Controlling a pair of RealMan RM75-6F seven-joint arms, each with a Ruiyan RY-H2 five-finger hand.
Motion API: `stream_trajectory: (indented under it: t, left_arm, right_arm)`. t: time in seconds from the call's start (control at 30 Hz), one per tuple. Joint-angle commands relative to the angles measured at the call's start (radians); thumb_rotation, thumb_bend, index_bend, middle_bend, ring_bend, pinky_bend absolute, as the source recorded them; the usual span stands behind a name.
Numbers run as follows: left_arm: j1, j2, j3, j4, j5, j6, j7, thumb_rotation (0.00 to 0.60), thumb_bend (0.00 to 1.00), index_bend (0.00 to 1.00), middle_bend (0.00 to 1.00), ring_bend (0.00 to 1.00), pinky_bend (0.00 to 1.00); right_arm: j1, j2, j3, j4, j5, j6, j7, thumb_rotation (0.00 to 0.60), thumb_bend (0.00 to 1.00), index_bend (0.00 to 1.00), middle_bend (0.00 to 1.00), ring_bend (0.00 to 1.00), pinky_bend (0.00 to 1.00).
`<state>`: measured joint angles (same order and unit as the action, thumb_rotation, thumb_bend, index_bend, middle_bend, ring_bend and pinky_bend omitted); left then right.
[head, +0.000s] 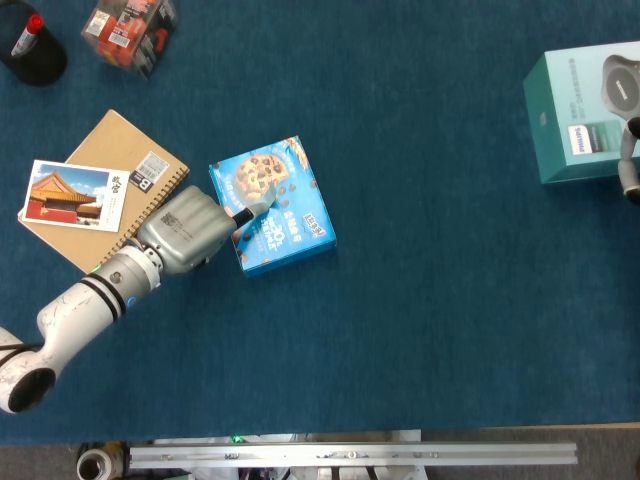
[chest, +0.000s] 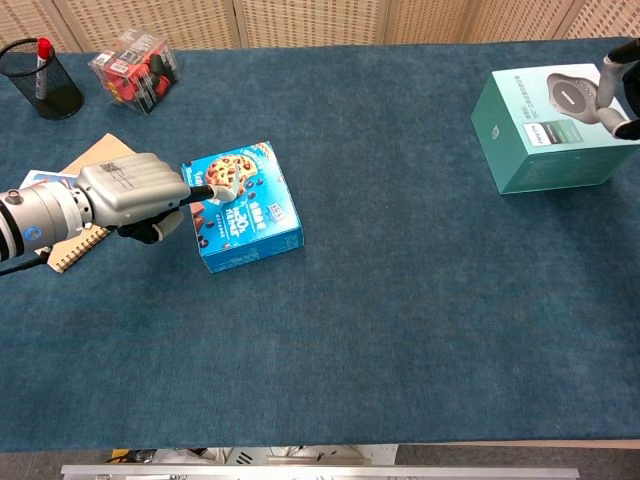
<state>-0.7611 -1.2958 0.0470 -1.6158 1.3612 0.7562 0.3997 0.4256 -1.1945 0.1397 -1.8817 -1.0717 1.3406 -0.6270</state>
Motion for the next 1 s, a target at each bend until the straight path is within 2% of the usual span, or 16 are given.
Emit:
stream_trajectory:
  t: [0.03,1.0]
  left_arm:
    - [-0.002,-0.001,0.002,0.0,-0.004,-0.003,0.005,0.6,0.76,0.09,0.86,0.97,1.0]
    - [0.0,0.013,0.002,-0.002,-0.04,0.014,0.011,0.6,0.76,0.09,0.86,0.97,1.0]
  right_arm:
    - [-0.001,0.001,0.0,0.0,0.0,0.0,0.001,0.6,0.42,0.59,0.82,0.91,1.0]
    - [-0.014,0.011,0.002,-0.007,-0.013,0.009,0.008,0.6,0.42,0.59,0.82,0.91,1.0]
